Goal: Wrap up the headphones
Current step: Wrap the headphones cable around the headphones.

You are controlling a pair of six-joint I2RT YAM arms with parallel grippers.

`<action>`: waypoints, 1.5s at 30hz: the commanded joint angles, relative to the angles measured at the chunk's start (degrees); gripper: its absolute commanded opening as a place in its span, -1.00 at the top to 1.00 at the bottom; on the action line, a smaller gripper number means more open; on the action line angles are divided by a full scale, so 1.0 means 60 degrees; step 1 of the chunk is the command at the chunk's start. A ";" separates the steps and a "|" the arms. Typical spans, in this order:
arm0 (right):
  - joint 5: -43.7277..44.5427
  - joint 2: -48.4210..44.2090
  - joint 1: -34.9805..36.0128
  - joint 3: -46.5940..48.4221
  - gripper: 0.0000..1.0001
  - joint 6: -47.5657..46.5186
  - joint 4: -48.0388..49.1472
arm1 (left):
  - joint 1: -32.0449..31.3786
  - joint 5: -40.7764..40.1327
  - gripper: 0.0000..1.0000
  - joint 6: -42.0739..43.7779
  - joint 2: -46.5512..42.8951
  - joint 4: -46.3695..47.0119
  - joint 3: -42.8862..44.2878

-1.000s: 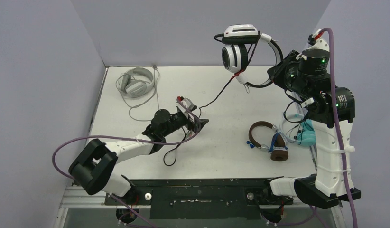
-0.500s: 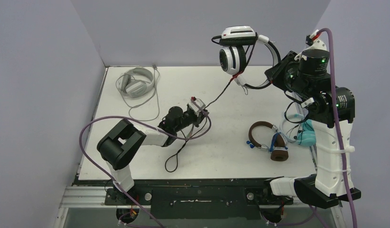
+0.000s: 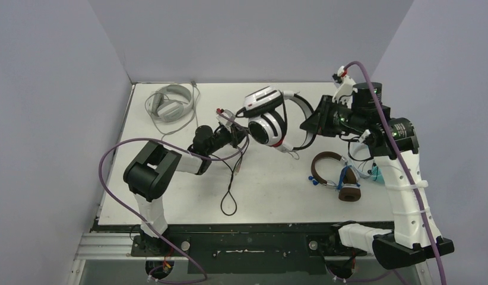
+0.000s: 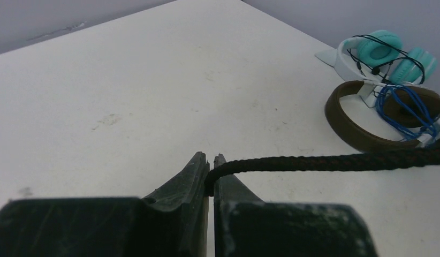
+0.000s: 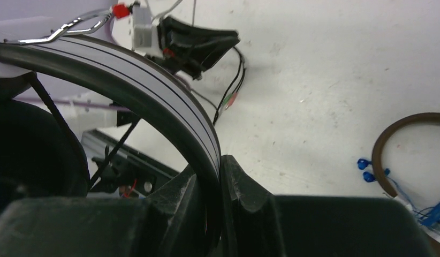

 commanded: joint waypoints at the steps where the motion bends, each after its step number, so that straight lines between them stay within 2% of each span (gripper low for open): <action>1: -0.2612 -0.1136 0.0206 -0.1260 1.00 -0.0603 0.1610 | 0.0171 0.0953 1.00 -0.0930 0.0503 0.0694 0.0458; 5: -0.3695 -0.1678 0.0685 -0.2752 1.00 -0.0854 0.2071 | 0.0236 0.1103 1.00 -0.0963 0.0630 0.0356 0.0782; 7: -0.3529 -0.1852 0.1255 -0.3342 1.00 -0.0978 0.2164 | 0.0379 0.1175 1.00 -0.1090 0.0638 0.0288 0.0931; 13: -0.1712 -0.2042 0.3321 -0.5340 1.00 -0.1402 0.1982 | 0.0976 0.1713 1.00 -0.1826 0.0310 0.0006 0.1596; 18: 0.1415 -0.1404 0.4811 -0.6262 1.00 -0.1050 0.1632 | 0.1078 0.1614 1.00 -0.1394 -0.0503 -0.1204 0.2115; 25: 0.5405 -0.0594 0.4909 -0.6044 1.00 -0.0303 0.0819 | 0.0993 0.1055 1.00 -0.0748 -0.1551 -0.2855 0.2128; 31: 0.7123 0.0235 0.4922 -0.5779 1.00 -0.0059 0.0581 | 0.0599 0.0620 1.00 -0.0313 -0.2404 -0.3593 0.1781; 38: 1.0165 0.0819 0.4604 -0.5489 1.00 0.0688 0.0413 | -0.0125 -0.0085 0.97 0.0500 -0.3106 -0.6049 0.2265; 45: 1.1345 0.0841 0.3765 -0.5356 1.00 0.0867 0.1368 | -0.0881 0.0240 0.97 0.0219 -0.3342 -0.7496 0.2924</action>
